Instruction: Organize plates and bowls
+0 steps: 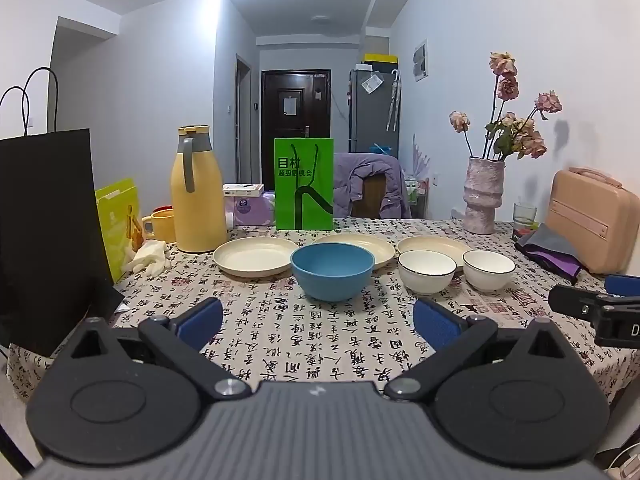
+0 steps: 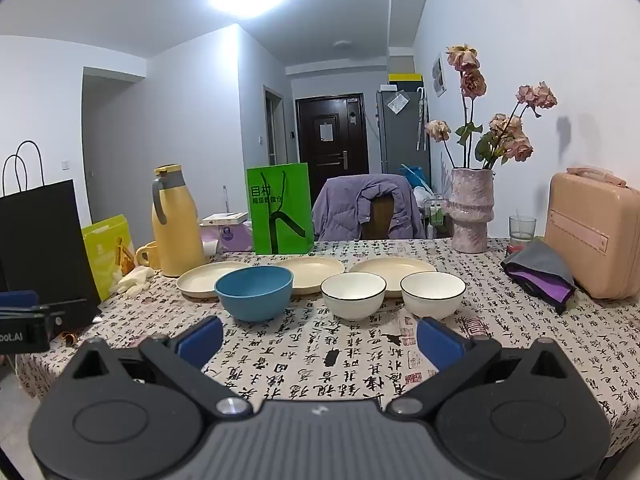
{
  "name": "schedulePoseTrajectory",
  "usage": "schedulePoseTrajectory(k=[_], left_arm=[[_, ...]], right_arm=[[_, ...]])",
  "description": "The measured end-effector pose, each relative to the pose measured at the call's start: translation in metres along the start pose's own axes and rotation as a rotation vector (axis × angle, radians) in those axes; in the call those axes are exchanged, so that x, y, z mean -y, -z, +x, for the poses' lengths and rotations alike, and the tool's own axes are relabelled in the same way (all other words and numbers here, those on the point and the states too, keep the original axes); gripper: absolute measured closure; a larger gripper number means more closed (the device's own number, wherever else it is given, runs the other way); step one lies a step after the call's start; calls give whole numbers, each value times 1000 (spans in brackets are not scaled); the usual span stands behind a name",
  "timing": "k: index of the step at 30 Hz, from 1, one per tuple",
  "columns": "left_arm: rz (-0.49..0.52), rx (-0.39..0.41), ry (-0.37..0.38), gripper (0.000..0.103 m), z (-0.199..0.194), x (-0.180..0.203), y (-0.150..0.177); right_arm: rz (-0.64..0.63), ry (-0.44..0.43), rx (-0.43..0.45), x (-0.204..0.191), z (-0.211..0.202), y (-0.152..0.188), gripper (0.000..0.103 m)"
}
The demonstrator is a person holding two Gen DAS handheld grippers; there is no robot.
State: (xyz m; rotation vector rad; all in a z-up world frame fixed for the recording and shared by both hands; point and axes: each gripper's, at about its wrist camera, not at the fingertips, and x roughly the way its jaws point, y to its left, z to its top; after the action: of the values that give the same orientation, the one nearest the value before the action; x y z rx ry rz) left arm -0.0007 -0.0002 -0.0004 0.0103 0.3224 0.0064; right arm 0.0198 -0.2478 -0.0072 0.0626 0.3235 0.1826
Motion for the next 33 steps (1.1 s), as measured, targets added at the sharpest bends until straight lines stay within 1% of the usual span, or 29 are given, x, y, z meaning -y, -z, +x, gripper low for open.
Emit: schedulePoseTrajectory(k=[4,5,8,12,18,33], left_arm=[[-20,-10,-10,0,-2,-1,0],[-24,-9,-14,0,-4,5,1],[-28,-5,-6,0,-10,3,0],[-32,-18,0,0,-2,-1,-1],[-37,-27,-4,0,-1,-1,0],[-39,-27,-3,0,0,-2,0]], right_arm=[[4,-1,-2,0,0,0,0],[5,-1,-2,0,0,0,0],[6,-2,-3,1,0,1,0],[7,-3,-3,1,0,1,0],[8,-3,-2,1,0,1,0],[8,-3,-3,1,0,1,0]])
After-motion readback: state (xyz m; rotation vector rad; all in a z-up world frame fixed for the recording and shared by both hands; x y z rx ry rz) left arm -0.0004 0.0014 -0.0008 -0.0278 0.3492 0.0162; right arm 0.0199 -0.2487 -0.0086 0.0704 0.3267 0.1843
